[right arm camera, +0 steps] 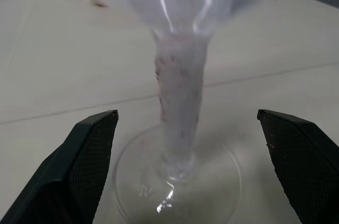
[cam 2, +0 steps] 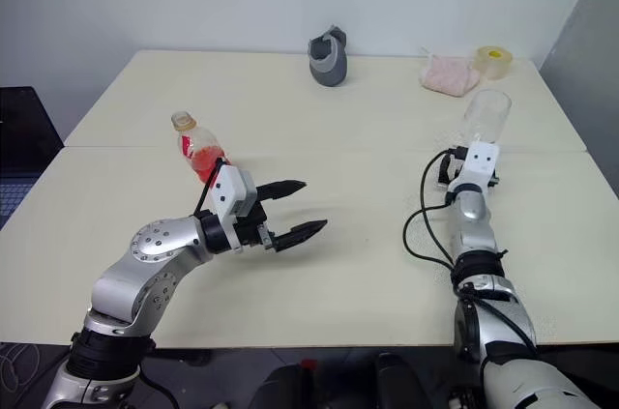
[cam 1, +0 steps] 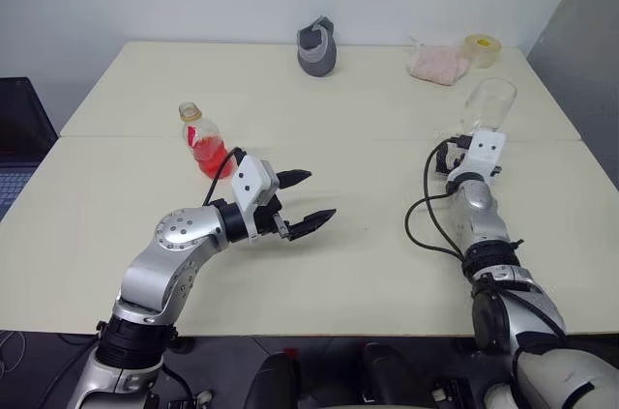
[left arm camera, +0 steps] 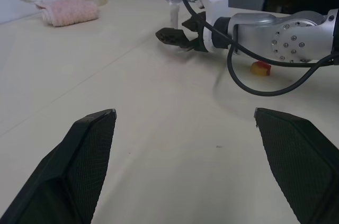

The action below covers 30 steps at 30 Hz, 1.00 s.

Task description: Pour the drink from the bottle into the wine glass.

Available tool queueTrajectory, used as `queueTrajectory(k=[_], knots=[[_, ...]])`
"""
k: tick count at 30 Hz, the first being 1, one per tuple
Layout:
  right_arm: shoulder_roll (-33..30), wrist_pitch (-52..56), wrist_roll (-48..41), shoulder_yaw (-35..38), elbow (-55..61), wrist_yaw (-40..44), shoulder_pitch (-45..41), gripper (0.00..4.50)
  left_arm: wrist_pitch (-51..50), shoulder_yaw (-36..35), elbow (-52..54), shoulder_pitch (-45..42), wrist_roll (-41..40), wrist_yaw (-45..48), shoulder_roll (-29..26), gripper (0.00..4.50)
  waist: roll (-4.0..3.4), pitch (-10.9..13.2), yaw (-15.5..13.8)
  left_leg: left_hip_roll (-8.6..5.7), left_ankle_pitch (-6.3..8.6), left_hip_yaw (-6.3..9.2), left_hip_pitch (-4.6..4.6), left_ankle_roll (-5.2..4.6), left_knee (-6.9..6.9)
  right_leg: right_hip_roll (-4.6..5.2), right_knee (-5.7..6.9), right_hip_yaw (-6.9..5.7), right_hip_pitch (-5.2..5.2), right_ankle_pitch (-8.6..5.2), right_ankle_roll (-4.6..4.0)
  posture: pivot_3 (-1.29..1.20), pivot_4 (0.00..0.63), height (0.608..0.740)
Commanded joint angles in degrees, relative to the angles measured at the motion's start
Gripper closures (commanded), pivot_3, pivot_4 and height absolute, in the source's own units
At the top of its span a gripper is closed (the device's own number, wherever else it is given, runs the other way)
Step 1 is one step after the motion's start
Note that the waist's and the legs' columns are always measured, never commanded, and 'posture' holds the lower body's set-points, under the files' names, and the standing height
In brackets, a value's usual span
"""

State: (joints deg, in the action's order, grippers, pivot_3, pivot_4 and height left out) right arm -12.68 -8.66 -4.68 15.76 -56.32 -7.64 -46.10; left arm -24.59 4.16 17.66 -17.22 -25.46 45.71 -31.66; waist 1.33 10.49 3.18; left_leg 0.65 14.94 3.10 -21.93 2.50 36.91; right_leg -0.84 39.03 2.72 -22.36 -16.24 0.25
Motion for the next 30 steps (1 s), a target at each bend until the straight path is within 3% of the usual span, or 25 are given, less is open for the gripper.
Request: queueTrajectory(k=[1, 13, 19, 24, 30], knots=[[-1.2, -3.8, -0.5, 0.7, -3.0, -0.2, -2.8, 0.00, 0.5, -0.8, 1.7, -0.6, 0.1, 0.0, -0.1, 0.03, 0.00, 0.0, 0.0, 0.00, 0.00, -0.01, 0.01, 0.00, 0.02, 0.00, 0.02, 0.01, 0.00, 0.00, 0.00, 0.00, 0.150, 0.740], [-1.8, -6.9, -0.6, -0.2, -9.4, 3.7, -6.8, 4.16, 1.1, -1.4, 0.5, -0.6, 0.9, -0.6, -0.2, 0.00, -0.01, 0.0, 0.0, 0.01, -0.01, 0.00, 0.04, 0.00, 0.03, -0.01, 0.06, 0.00, 0.01, 0.01, -0.01, 0.00, 0.150, 0.740], [-0.3, -8.2, 0.6, -5.1, -4.1, 14.1, -4.0, 4.26, -0.3, -5.2, 1.4, 2.4, -0.3, -2.4, -1.0, 0.00, -0.03, 0.0, 0.3, 0.04, 0.00, 0.00, 0.04, -0.01, 0.01, -0.01, 0.05, 0.01, 0.00, 0.01, -0.01, 0.00, 0.150, 0.740], [4.3, -6.3, -0.5, -12.7, 12.5, 27.8, 4.3, 4.26, -2.5, -11.3, 3.3, 7.8, -2.5, -2.0, -4.4, 0.00, -0.09, 0.1, 0.6, 0.13, 0.00, 0.15, 0.05, 0.00, -0.09, -0.05, 0.07, -0.08, -0.05, 0.00, -0.02, 0.00, 0.150, 0.740], [9.2, -2.3, -0.1, -18.4, 19.2, 33.2, 6.4, 4.26, -4.1, -17.0, 4.7, 10.5, -4.9, -3.0, -6.5, 0.00, -0.16, 0.1, 0.0, 0.03, -0.01, 0.46, 0.03, 0.00, 0.07, 0.03, 0.10, -0.09, -0.03, 0.01, 0.00, 0.00, 0.150, 0.740]])
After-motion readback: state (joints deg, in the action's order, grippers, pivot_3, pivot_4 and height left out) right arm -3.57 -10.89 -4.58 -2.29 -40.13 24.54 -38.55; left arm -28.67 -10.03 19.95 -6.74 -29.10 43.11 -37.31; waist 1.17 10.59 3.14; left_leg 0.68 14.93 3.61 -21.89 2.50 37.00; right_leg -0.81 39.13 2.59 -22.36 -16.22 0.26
